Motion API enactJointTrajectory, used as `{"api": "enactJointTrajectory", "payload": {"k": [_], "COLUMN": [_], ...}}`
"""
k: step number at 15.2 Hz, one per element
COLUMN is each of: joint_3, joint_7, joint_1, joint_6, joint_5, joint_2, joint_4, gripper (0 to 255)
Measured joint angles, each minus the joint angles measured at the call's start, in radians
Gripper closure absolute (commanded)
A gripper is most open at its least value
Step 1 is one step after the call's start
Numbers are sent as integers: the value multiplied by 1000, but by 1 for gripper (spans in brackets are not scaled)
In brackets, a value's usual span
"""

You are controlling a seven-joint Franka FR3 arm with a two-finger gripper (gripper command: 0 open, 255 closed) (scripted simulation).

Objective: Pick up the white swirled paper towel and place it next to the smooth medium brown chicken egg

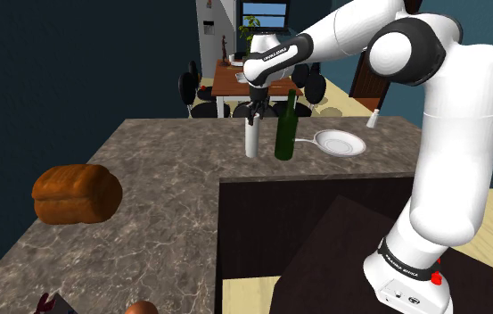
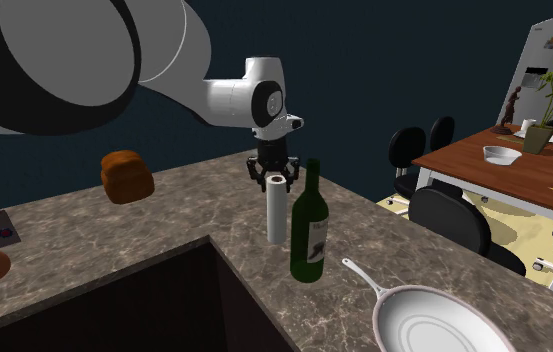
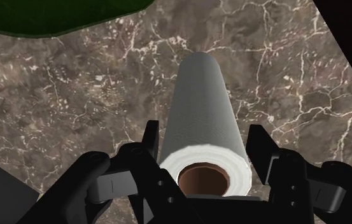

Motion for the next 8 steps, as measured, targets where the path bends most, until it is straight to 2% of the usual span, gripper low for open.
{"api": "enactJointTrajectory", "payload": {"k": [8], "joint_3": [-3], "joint_7": [-2], "joint_1": [-1], "joint_6": [-70], "joint_5": [-4], "joint_2": [-23], "joint_4": [47], "gripper": [255]}}
